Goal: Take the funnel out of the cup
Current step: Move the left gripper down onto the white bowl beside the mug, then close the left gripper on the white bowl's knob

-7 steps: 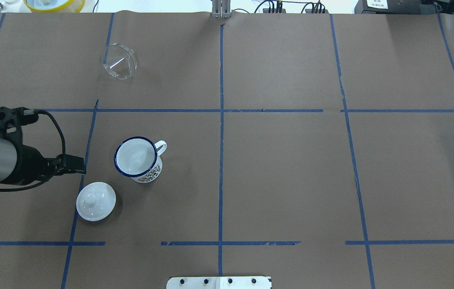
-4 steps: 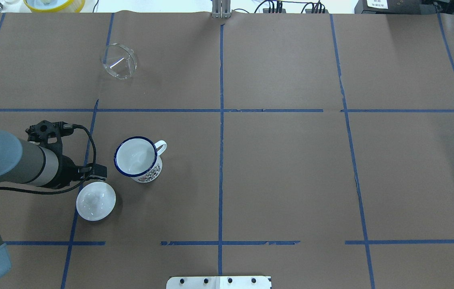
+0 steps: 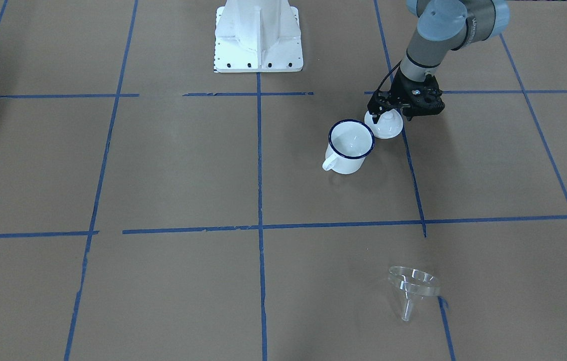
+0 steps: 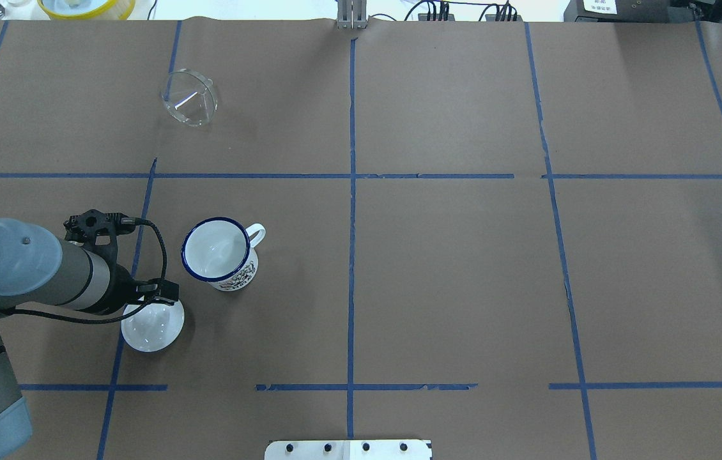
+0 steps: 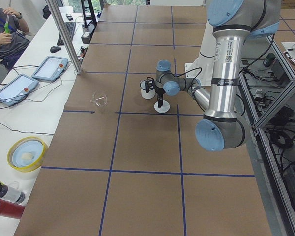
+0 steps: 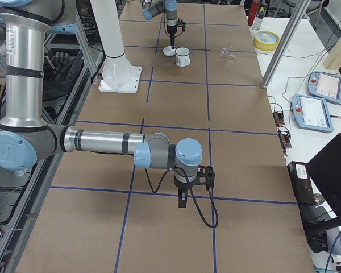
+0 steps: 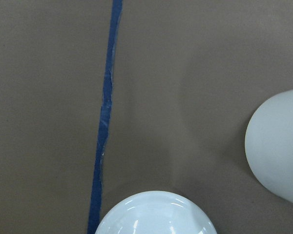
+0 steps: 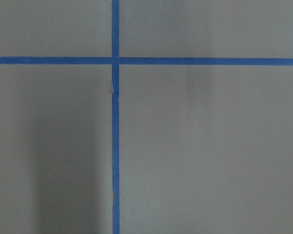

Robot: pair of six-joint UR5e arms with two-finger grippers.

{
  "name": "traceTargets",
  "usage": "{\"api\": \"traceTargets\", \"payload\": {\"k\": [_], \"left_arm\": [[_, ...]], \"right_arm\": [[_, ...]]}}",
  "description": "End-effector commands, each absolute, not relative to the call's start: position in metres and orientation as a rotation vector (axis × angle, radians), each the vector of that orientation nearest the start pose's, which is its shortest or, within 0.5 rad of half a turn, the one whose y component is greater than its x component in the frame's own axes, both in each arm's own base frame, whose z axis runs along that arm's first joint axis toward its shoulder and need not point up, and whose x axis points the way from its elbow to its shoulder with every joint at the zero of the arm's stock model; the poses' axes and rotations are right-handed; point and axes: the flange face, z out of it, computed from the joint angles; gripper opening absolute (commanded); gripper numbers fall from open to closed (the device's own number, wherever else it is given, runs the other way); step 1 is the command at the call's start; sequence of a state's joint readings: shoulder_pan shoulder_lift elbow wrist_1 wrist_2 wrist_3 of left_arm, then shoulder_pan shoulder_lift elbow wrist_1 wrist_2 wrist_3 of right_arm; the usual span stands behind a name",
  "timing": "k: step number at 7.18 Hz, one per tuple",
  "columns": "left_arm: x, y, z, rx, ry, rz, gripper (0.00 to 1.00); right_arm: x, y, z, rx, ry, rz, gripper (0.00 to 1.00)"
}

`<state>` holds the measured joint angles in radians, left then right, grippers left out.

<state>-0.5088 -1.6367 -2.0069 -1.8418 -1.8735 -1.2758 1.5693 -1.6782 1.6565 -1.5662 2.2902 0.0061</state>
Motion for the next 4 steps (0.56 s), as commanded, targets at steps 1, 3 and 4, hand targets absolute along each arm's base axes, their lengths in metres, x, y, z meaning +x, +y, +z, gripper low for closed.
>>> {"api": "traceTargets", "payload": {"k": [1,3,4], "left_arm": [[0.4009,-0.3308,0.3956,0.027,0.820,-0.066,1.00],[0.4006,-0.3306,0.3964,0.026,0.819,-0.066,0.98],[0.4008,-0.3307,0.3972,0.026,0.817,-0.065,0.97]], "right_arm": [[0.0670,-0.4451,0.6701,-0.019,-0.719,0.010,1.00],[0.0670,-0.4450,0.6708,-0.020,-0.719,0.011,1.00],[0.0670,-0.4451,0.6701,-0.019,-0.719,0.010,1.00]]}}
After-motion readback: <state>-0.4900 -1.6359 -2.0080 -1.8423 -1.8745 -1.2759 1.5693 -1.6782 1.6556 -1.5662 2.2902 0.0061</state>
